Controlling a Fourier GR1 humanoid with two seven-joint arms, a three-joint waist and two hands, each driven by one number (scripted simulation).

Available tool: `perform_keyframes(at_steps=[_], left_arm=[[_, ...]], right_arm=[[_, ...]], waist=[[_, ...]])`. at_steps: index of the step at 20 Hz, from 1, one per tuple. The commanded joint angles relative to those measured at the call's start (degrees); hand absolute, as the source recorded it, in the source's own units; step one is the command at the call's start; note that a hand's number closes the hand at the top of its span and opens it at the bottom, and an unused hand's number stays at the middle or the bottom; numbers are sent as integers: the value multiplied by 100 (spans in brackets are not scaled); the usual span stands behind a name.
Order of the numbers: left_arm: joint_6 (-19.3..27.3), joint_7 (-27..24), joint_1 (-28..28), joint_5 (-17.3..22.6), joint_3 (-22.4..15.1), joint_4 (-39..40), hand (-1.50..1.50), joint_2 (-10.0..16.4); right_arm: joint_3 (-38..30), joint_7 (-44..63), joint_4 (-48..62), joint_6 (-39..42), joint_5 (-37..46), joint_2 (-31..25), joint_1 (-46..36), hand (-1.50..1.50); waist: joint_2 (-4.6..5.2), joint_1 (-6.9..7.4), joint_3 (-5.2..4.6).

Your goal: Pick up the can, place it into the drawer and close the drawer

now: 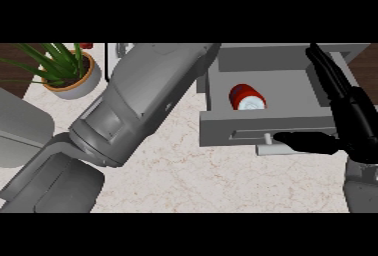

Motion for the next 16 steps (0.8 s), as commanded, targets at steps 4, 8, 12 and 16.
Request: perform_keyframes(at_steps=[4, 8, 12, 16], left_arm=[[-414, 4, 7, -67, 105, 65, -150, 272], [-300, 184, 28, -100, 143, -128, -150, 218], [-374, 261, 171, -155, 192, -178, -150, 469], [-323, 102, 555, -293, 143, -395, -150, 520]], right_arm=[[509, -256, 1604, -638, 1255, 158, -632, -150], [498, -655, 2701, -1072, 1575, 240, -1054, -150], [377, -819, 3793, -1610, 1822, 477, -1609, -150], [277, -896, 4722, -2313, 2139, 729, -2018, -150]], waist=[[-44, 171, -6], [-86, 274, -6], [-75, 321, -5], [-92, 349, -7]])
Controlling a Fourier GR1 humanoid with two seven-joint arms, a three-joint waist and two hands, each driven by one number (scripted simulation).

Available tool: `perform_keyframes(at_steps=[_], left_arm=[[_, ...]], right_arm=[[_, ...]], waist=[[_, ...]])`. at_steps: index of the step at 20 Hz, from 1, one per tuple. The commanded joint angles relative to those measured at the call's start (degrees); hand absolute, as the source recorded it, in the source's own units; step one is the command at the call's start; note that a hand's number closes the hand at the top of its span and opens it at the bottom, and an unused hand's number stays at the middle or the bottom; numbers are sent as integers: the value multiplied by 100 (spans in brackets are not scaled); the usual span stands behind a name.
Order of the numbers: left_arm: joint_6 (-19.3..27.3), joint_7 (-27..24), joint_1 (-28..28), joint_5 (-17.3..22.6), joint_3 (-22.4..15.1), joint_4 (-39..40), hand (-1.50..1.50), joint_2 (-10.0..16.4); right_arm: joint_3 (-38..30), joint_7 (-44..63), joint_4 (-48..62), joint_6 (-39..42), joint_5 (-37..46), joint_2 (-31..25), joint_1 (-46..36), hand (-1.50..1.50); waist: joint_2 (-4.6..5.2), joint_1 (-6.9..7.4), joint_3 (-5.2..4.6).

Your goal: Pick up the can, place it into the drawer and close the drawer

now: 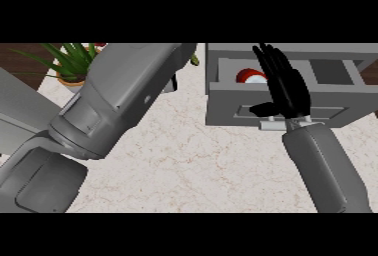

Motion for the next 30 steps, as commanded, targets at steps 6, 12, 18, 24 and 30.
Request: perform_keyframes(at_steps=[6, 12, 18, 24, 30], left_arm=[[-243, 325, 382, -105, -14, -584, -150, 419], [-324, 750, 748, -245, -145, -1133, -150, 833], [-341, 741, 1156, -290, -165, -1558, -150, 909], [-456, 1137, 1482, -297, -295, -2218, -150, 1135], [-670, 1019, 1953, -234, -198, -2548, -150, 1418]], right_arm=[[-569, -105, 2271, -1582, 567, 186, -1318, -150], [-760, -135, 3258, -2015, 672, 290, -2103, -150], [-972, -163, 4089, -2354, 767, 197, -2899, -150], [-1211, -216, 4469, -2206, 625, -12, -3448, -150], [-1626, -704, 4468, -2194, 100, 166, -3610, -150]], waist=[[0, 241, 0], [-23, 287, -3], [36, 357, -2], [19, 589, -1], [54, 589, 4]])
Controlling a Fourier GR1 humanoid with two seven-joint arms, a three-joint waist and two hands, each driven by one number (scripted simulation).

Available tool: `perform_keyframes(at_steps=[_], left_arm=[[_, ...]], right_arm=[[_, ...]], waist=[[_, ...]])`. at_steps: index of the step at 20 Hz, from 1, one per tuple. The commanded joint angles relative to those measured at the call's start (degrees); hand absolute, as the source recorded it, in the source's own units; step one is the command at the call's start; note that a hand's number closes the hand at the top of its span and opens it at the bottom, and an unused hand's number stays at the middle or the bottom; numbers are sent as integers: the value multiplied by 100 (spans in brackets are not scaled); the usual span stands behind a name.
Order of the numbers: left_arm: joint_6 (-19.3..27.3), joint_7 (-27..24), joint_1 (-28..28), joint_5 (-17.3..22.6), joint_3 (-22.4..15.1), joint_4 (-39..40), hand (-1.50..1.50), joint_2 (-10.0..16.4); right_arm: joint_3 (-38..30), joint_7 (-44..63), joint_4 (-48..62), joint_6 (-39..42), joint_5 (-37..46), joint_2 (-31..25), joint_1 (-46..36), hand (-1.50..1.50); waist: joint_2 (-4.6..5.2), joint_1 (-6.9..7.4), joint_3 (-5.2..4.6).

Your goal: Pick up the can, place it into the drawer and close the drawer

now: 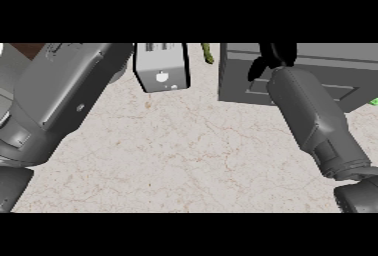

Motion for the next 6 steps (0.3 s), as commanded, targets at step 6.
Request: perform_keyframes(at_steps=[6], left_arm=[[-15, 190, 638, -2, -49, -839, -150, 262]], right_arm=[[-687, -793, -15, -33, -749, 41, -466, -150]], waist=[[-78, 47, -29]])
